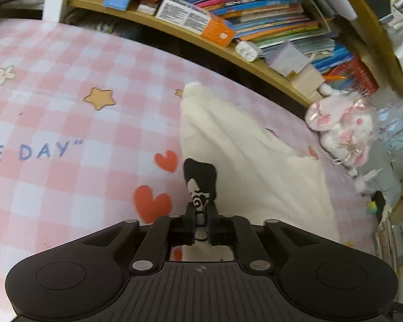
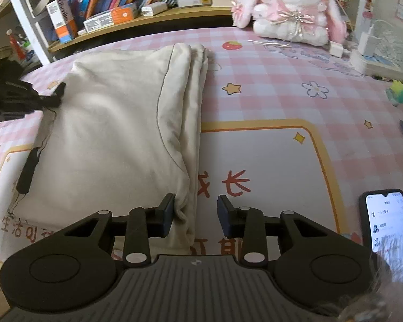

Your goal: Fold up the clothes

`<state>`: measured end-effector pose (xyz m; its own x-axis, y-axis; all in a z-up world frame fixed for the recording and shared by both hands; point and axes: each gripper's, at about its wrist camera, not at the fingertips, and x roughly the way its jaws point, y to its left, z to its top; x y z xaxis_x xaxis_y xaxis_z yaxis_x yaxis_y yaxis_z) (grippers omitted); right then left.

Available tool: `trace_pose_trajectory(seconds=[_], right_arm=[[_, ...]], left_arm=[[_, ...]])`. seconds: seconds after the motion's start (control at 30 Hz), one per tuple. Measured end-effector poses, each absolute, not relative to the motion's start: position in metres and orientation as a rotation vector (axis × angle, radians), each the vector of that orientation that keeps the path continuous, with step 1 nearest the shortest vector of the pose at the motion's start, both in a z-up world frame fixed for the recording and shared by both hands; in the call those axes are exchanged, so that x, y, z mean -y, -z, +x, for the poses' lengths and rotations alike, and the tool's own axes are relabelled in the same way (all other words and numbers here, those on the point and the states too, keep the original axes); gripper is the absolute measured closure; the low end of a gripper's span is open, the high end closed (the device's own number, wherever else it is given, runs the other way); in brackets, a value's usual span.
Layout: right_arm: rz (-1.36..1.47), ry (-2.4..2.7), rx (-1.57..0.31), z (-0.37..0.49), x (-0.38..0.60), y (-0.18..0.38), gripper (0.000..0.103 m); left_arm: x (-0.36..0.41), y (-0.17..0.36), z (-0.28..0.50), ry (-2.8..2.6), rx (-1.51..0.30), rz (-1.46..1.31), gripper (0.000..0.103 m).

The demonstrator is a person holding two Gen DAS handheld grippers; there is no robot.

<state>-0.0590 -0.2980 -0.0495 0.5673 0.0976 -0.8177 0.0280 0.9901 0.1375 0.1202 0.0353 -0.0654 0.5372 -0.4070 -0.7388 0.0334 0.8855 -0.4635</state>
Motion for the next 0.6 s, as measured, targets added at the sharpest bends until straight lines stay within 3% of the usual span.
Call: trace_pose_trajectory(seconds=[0.23, 0.53, 0.6], right_arm=[[0.273, -0.109, -0.996, -0.062, 0.319, 0.049, 0.07], [0.446, -0.238, -1.049, -0.065, 0.345, 0.052, 0.07], [0.453, -0.265, -1.057, -0.064, 0.346, 0.053, 0.07]], left_arm=[[-0.029, 0.034, 0.071, 0.217, -0.898, -0.277, 0.087], [0.046, 0.024, -0.006, 0.318, -0.827, 0.067, 0.084], [0.064, 0.024, -0.02, 0.336, -0.808, 0.129, 0.065]])
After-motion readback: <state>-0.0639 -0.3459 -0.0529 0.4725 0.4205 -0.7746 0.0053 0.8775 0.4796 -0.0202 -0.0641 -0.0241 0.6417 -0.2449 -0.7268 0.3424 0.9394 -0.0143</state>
